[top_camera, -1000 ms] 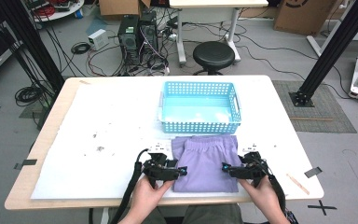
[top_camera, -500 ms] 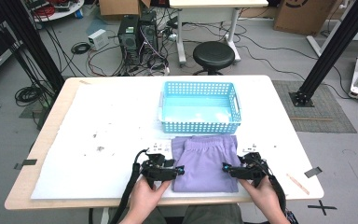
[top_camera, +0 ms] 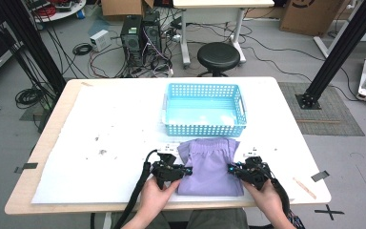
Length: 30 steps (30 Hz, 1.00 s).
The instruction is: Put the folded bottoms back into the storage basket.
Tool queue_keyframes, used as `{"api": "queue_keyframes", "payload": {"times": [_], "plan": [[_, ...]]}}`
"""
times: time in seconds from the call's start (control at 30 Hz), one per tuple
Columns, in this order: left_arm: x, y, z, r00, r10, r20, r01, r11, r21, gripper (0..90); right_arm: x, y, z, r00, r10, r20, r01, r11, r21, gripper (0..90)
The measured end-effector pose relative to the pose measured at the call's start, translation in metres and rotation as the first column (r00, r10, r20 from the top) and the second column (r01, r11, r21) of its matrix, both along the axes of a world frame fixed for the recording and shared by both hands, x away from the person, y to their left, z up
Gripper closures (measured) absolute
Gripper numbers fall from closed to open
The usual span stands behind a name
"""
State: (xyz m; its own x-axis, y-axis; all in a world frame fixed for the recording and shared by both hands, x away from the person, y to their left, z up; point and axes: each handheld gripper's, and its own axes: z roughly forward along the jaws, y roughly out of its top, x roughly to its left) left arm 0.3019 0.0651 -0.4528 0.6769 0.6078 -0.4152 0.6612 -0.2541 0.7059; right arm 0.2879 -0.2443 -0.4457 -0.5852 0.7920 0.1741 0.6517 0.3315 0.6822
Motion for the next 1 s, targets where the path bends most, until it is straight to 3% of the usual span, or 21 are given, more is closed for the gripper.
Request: {"api": "queue_keyframes", "payload": {"times": [0.23, 0.33, 0.4, 0.5, 0.63, 0.77, 0.83, 1.0], "plan": [[0.0, 0.003, 0.015, 0.9949, -0.053, 0.086, 0.053, 0.9986, 0.006, 84.8, -0.004, -0.005, 0.019, 0.9978, 0.012, 0.065, -0.015, 0.999, 0.046, 85.5], [-0.002, 0.007, 0.034, 0.9872, -0.055, 0.15, 0.058, 0.9982, -0.015, 85.0, -0.005, -0.005, 0.031, 0.9952, 0.024, 0.095, -0.03, 0.998, 0.058, 85.8], [-0.002, 0.01, 0.048, 0.9821, -0.053, 0.18, 0.056, 0.9984, -0.011, 85.1, -0.006, -0.004, 0.04, 0.9924, 0.028, 0.119, -0.037, 0.997, 0.069, 85.8], [0.001, 0.016, 0.068, 0.9743, -0.041, 0.222, 0.051, 0.998, -0.038, 85.1, -0.004, -0.004, 0.057, 0.9865, 0.032, 0.161, -0.048, 0.995, 0.093, 85.8], [0.009, 0.023, 0.094, 0.9596, -0.023, 0.28, 0.04, 0.9976, -0.056, 85.1, 0.003, -0.003, 0.083, 0.9762, 0.033, 0.215, -0.059, 0.991, 0.119, 85.8], [0.029, 0.029, 0.115, 0.9518, 0.009, 0.306, 0.015, 0.9968, -0.078, 85.1, 0.025, 0.002, 0.109, 0.9653, 0.021, 0.26, -0.054, 0.991, 0.122, 85.8], [0.039, 0.029, 0.126, 0.9417, 0.021, 0.336, 0.003, 0.9976, -0.07, 85.1, 0.04, 0.005, 0.12, 0.9632, 0.009, 0.269, -0.047, 0.99, 0.136, 85.8], [0.075, 0.026, 0.144, 0.9225, 0.057, 0.382, -0.038, 0.9977, -0.057, 85.1, 0.08, 0.014, 0.142, 0.9488, -0.019, 0.315, -0.012, 0.995, 0.096, 85.8]]}}
